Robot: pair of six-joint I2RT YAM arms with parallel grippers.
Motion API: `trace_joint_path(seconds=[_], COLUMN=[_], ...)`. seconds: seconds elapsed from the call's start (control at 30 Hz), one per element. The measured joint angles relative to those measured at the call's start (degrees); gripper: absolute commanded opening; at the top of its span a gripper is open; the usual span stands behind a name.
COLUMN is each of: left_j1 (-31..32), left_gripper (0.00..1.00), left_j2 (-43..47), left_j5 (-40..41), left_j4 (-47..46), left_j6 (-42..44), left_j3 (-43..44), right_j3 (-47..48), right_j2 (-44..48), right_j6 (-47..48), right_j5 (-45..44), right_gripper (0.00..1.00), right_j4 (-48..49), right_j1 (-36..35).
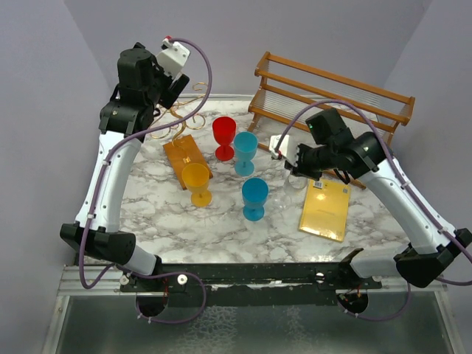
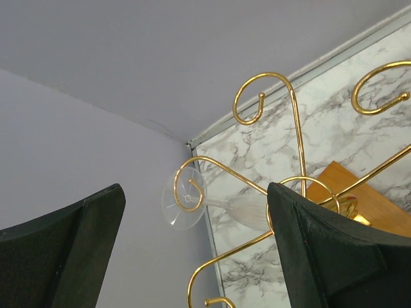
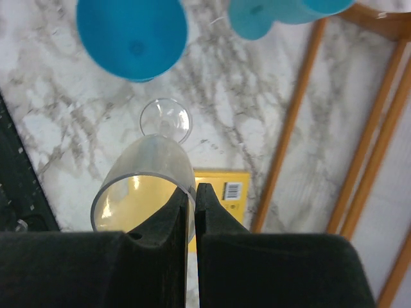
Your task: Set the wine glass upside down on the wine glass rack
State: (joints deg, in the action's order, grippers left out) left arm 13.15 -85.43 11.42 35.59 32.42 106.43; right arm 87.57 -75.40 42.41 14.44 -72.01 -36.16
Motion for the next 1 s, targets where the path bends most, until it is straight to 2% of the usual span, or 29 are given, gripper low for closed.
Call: trace_joint_path(seconds=[0.23,0.43,0.57,0.77,1.0], left_j1=[0.0,0.0,0.0,0.0,0.0], left_gripper=[0.95,0.93,0.92,0.89,0.86], left_j2=[0.02,0.02,0.02,0.02,0.02], left_j5=[-2.67,-7.65,-12.52,-20.92,-32.98], left_j4=[0.0,0.0,-0.57,-2.58,-8.11], left_j6=[-5.22,-11.67,-16.61,-23.85,-36.0], left_j3=[2.91,5.31,6.8,7.15,6.21], right_j3=[7.61,9.9,13.64,22.6,32.24], right_j2=[0.28,0.24,-1.27,-5.18,-9.57], right_j6=[-2.25,-3.65,-5.07,-8.94,-14.32], right_j5=[-7.17,-18.18,-22.16,-21.97,-15.06], right_gripper=[0.01,0.01,0.01,0.01,0.01], right_j4=[8.28,22.91,29.88,34.56,34.73], right_j1=[0.5,0.5,0.55,0.66,0.66])
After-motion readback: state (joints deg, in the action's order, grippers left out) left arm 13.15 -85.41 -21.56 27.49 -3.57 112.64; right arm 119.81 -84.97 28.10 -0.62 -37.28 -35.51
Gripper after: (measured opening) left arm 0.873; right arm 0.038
